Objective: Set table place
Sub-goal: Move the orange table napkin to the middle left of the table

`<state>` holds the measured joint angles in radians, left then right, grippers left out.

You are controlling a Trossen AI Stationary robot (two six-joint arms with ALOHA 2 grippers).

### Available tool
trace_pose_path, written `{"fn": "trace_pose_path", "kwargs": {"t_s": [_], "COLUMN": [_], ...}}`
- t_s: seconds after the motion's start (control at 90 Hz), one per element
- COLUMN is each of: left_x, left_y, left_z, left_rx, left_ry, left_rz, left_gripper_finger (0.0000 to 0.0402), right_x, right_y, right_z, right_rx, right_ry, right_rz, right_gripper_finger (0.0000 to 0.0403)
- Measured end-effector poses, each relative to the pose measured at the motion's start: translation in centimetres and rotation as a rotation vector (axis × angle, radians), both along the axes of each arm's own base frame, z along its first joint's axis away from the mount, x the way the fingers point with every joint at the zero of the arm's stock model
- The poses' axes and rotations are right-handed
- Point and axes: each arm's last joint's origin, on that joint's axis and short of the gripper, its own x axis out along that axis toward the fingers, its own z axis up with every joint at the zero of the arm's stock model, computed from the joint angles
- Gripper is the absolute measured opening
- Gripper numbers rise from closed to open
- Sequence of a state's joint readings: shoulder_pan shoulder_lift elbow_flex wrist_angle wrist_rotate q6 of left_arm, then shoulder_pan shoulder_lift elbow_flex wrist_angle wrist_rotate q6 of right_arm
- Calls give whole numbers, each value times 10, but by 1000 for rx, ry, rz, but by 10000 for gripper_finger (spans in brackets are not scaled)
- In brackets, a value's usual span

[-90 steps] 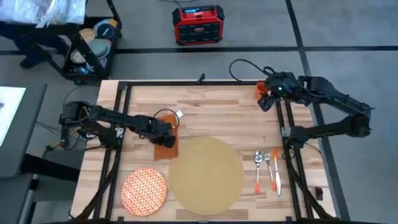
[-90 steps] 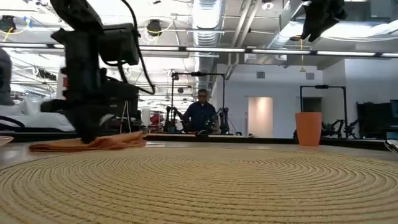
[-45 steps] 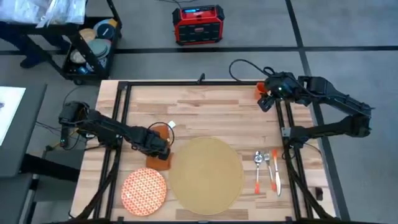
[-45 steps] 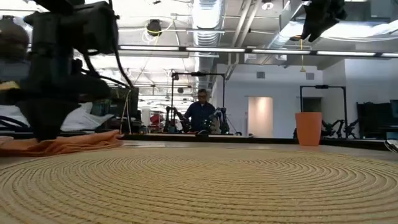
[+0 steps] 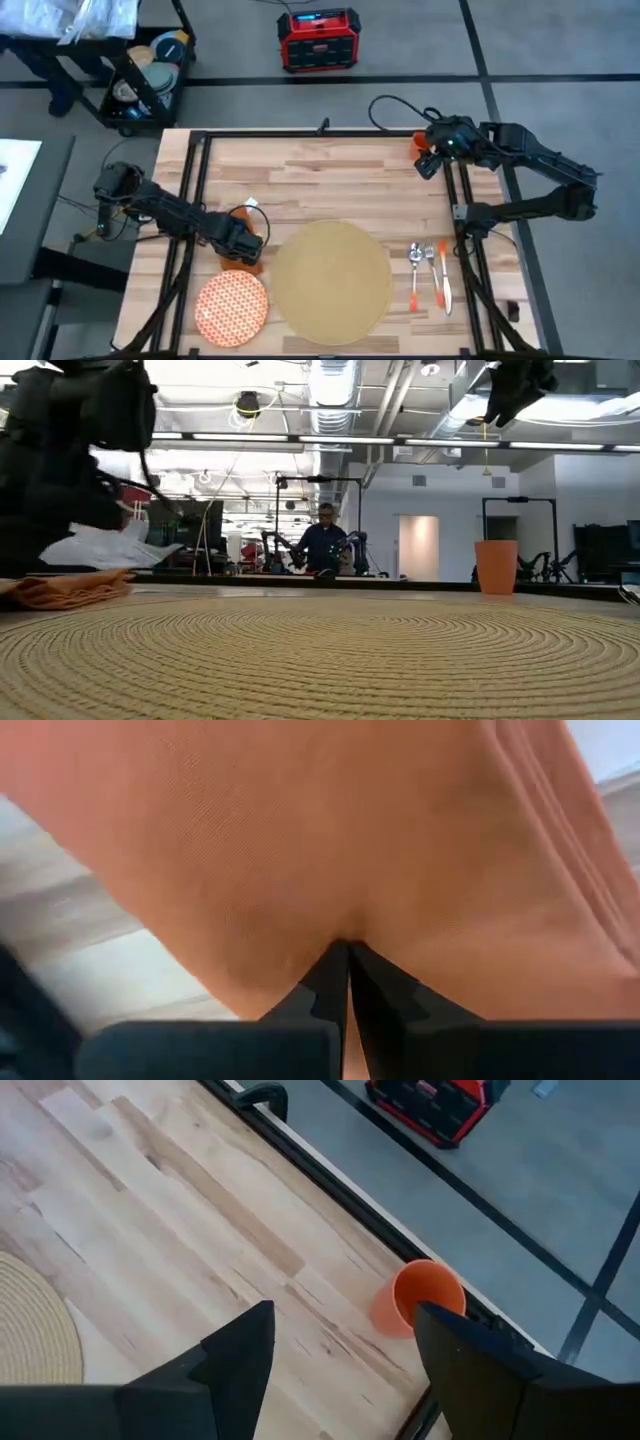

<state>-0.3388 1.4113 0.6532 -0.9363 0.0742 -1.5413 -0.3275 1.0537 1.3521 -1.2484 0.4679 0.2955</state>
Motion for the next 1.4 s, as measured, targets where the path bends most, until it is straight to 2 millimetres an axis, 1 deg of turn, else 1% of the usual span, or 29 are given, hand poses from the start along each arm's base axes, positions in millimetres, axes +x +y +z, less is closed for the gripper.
{"fn": "trace_pose_path", "kwargs": {"t_s": [0.144, 0.267, 0.389, 0.478, 0.533, 0.656, 0.711, 0.789, 0.844, 0.944, 1.0, 1.156, 1.267, 1.4], "left_x": [-9, -16, -17, -15, -9, 10, 18, 26, 27, 21, 21, 22, 21, 9], "left_y": [-1, 2, 5, 5, 3, -2, -5, -9, -12, -11, -11, -14, -15, -13], "left_z": [6, 10, 10, 10, 14, 34, 39, 41, 38, 30, 27, 20, 14, -2], "left_rx": [17, 36, 11, -12, -20, 26, 25, -23, -27, 20, 25, -46, -55, -123], "left_ry": [31, 82, 105, 93, 43, -168, -262, -350, -345, -239, -209, -138, -75, 10], "left_rz": [9, -18, -86, -52, -16, 74, 113, 102, 86, 107, 110, 36, -15, -80], "left_gripper_finger": [0, 0, 0, 0, 0, 0, 0, 0, 0, 0, 0, 0, 0, 0], "right_x": [0, 0, 0, 1, 1, 1, 1, 1, 1, 0, 0, 0, -1, -4], "right_y": [0, 0, 0, 0, 0, 0, 0, 0, 0, 0, 0, 0, 0, 1], "right_z": [0, 0, 0, 0, 0, 0, 0, 0, 0, 0, 0, 0, -1, -3], "right_rx": [0, -3, -8, -8, -8, -15, -17, -17, -17, -17, -17, -13, -8, 5], "right_ry": [0, 5, 4, 2, 3, 13, 18, 18, 18, 18, 19, 31, 44, 80], "right_rz": [0, 6, 11, 11, 12, 24, 30, 30, 30, 30, 31, 31, 31, 31], "right_gripper_finger": [228, 228, 228, 228, 228, 228, 228, 228, 228, 228, 228, 228, 228, 228]}}
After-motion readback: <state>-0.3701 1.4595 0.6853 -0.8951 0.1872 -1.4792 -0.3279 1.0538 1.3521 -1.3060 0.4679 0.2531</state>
